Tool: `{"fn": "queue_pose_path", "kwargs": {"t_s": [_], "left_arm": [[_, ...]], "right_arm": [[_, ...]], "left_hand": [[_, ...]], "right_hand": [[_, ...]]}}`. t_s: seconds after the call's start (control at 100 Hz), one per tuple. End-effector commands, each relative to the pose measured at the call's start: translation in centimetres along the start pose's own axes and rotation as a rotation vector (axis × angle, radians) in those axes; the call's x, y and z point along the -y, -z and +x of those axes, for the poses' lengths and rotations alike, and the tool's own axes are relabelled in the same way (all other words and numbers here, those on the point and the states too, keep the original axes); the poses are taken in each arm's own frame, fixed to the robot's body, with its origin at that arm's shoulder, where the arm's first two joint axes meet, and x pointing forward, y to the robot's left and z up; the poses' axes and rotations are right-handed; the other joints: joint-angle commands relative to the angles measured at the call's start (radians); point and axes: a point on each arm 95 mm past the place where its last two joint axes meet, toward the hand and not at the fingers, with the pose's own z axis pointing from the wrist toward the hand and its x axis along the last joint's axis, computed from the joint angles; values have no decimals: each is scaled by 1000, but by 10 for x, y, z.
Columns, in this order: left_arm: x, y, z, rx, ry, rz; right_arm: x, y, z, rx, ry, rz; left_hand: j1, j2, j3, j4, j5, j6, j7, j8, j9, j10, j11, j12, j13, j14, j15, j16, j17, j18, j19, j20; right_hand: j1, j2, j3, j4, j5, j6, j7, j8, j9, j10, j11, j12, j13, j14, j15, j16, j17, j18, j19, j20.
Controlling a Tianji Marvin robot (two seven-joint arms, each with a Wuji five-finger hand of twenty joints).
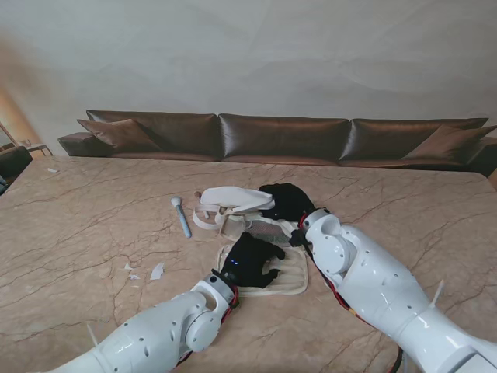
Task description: Pack the cosmetics bag
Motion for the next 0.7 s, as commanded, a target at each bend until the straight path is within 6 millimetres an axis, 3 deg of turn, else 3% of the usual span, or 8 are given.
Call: {"fn": "queue_pose_path", "kwargs": {"t_s": [0.0,0.27,0.35,0.47,0.69], "left_arm": [[5,8,0,8,12,19],[48,30,-27,89,-41,107],[59,36,-43,131,-75,116],[71,45,-70,209,-121,97],[89,49,-120,317,-217,39]], "right_arm": [[-3,-1,3,-10,4,-3],[-8,5,-3,-2,19,0],[-8,6,-4,1,20,1],[-9,9,-6,5,20,-2],[-11,13,-10,14,25,0]], "left_hand": [[-38,37,-12,34,-22,12,-34,-8,-37,-12,-9,-12,-33,1,-36,-20,-22,-14,-22,-13],[-30,41,-18,38,29,-38,39,33,-17,-23,4,-9,0,-1,-19,-31,1,5,-27,-18],[14,-13,-11,-21,35,-65,90,36,-2,-29,13,-3,17,-4,-10,-29,17,10,-15,-18],[66,-60,-17,-62,35,-87,149,37,7,-39,23,5,28,-5,-4,-25,27,13,-6,-21],[227,-139,20,-94,19,-138,231,1,9,-56,24,10,42,-17,-5,-24,43,15,7,-29]], "right_hand": [[84,107,51,17,54,-134,104,7,33,-13,40,16,108,-40,78,11,60,-22,123,18],[86,96,55,19,58,-136,104,15,34,-14,42,24,108,-42,83,14,59,-22,124,18],[84,95,58,18,59,-134,104,16,34,-14,42,26,108,-41,86,15,59,-22,125,18],[82,94,59,17,58,-136,101,16,35,-16,41,29,108,-41,88,16,59,-22,126,19],[82,94,61,17,59,-135,100,17,35,-13,38,31,109,-41,90,17,58,-22,128,20]]}}
